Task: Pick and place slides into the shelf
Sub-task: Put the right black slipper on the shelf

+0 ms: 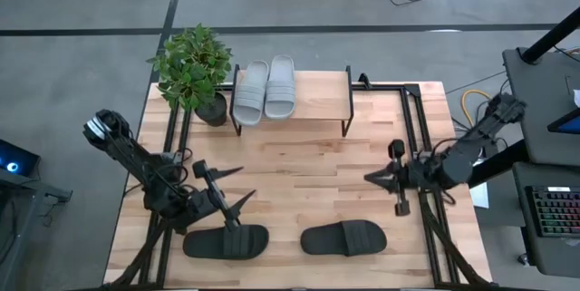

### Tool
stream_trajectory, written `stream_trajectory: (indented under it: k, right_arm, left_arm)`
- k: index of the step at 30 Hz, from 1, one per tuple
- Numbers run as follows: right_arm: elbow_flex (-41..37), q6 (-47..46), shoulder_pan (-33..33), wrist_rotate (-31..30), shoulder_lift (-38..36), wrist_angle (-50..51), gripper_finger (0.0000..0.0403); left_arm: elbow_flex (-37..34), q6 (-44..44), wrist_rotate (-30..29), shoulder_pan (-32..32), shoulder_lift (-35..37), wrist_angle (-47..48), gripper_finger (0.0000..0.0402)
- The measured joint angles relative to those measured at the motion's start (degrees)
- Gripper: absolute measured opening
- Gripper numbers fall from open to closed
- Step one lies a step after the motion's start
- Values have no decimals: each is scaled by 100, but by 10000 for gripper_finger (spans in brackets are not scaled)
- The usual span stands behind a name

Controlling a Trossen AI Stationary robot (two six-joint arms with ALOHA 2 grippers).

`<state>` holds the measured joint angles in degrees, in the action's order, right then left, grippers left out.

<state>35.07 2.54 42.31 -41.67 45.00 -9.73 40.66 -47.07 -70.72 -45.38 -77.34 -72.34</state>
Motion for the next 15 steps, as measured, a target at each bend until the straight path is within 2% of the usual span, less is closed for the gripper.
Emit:
stream_trajectory:
  k: [5, 7, 12, 15]
  right_arm:
    - [172, 363, 511, -66, 563, -22, 13]
    - [275, 476, 706, -276, 866, -2, 13]
    - [779, 531, 1263, -1501, 1696, 440, 13]
    - [1175, 147, 1584, -2061, 2147, 928, 13]
  left_arm:
    - [5, 24, -13, -16, -114, -6, 283]
    - [5, 38, -13, -26, -154, -6, 283]
    - [5, 182, -13, -92, -192, -22, 283]
    - [7, 365, -8, -132, -188, -18, 283]
